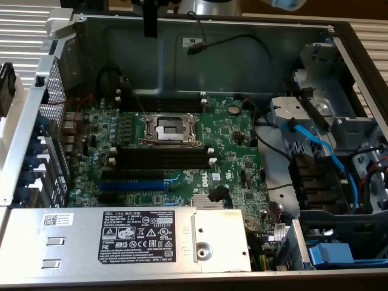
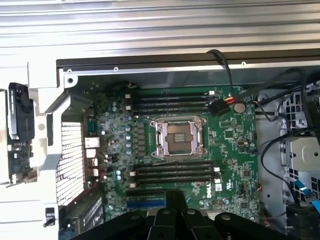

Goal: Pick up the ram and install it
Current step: 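Reach for the ram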

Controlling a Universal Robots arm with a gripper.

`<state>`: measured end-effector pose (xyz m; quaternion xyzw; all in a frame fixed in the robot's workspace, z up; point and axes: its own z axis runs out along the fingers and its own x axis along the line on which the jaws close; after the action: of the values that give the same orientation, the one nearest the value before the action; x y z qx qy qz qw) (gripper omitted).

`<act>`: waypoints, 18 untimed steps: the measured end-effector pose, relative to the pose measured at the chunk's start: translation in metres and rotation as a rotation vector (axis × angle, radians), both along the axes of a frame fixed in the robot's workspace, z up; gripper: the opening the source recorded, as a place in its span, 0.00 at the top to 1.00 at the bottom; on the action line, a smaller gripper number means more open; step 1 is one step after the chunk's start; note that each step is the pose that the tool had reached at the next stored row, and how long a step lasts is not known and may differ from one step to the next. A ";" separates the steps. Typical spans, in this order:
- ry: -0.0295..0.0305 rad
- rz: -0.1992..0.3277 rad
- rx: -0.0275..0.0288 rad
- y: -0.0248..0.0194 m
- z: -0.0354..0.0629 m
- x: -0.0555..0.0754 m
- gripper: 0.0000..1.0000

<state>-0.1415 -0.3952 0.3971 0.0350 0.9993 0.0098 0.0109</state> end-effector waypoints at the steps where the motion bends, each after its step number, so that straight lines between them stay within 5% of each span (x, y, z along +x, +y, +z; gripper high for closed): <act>1: 0.0000 0.000 -0.0017 0.0000 0.0001 -0.004 0.90; 18: 0.0025 -0.002 -0.0023 0.0028 -0.0006 -0.060 0.90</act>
<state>-0.2020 -0.3925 0.3966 0.0358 0.9993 0.0086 0.0097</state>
